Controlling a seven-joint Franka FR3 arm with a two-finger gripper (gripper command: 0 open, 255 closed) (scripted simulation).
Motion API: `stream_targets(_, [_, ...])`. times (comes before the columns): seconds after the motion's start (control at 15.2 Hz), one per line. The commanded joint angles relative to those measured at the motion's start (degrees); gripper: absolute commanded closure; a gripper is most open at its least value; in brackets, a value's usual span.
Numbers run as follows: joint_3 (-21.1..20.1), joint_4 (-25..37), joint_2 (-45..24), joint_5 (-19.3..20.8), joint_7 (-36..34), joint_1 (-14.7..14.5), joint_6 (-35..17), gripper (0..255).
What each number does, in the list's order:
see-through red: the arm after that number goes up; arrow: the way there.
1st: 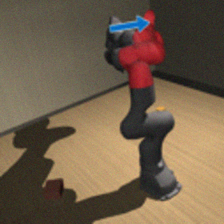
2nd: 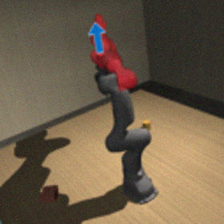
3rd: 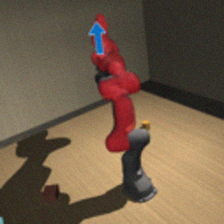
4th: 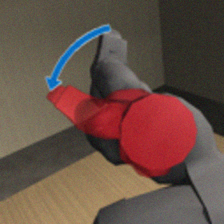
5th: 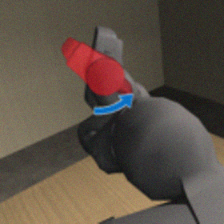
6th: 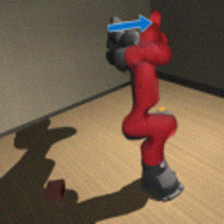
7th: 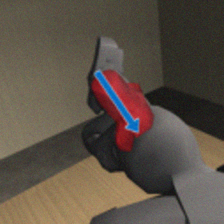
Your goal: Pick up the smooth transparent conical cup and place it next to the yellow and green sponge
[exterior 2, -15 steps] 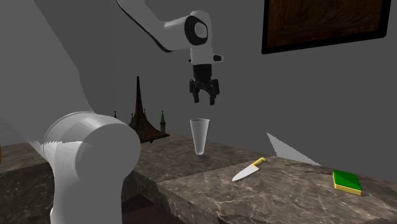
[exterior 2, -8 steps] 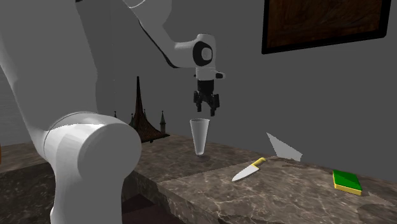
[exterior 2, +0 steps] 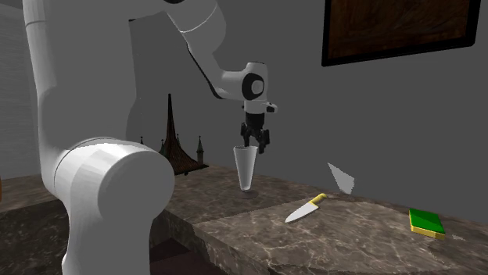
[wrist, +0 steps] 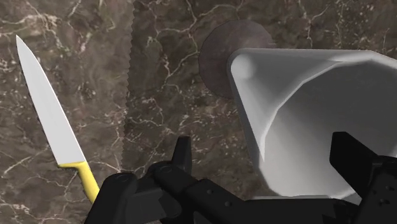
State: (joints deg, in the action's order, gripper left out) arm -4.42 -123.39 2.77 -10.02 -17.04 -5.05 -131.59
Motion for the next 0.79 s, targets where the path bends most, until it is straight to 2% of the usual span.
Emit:
stream_targets(0.0, [-0.1, -0.5, -1.0, -0.1, 0.0, -0.1, -1.5, 0])
stream_targets(0.2, [-0.3, -1.0, -2.3, -0.2, 0.1, -0.2, -3.3, 0])
stream_targets(0.66, [-0.3, -1.0, -2.3, -0.2, 0.1, -0.2, -3.3, 0])
stream_targets(0.73, [-0.3, -1.0, -2.3, -0.2, 0.1, -0.2, -3.3, 255])
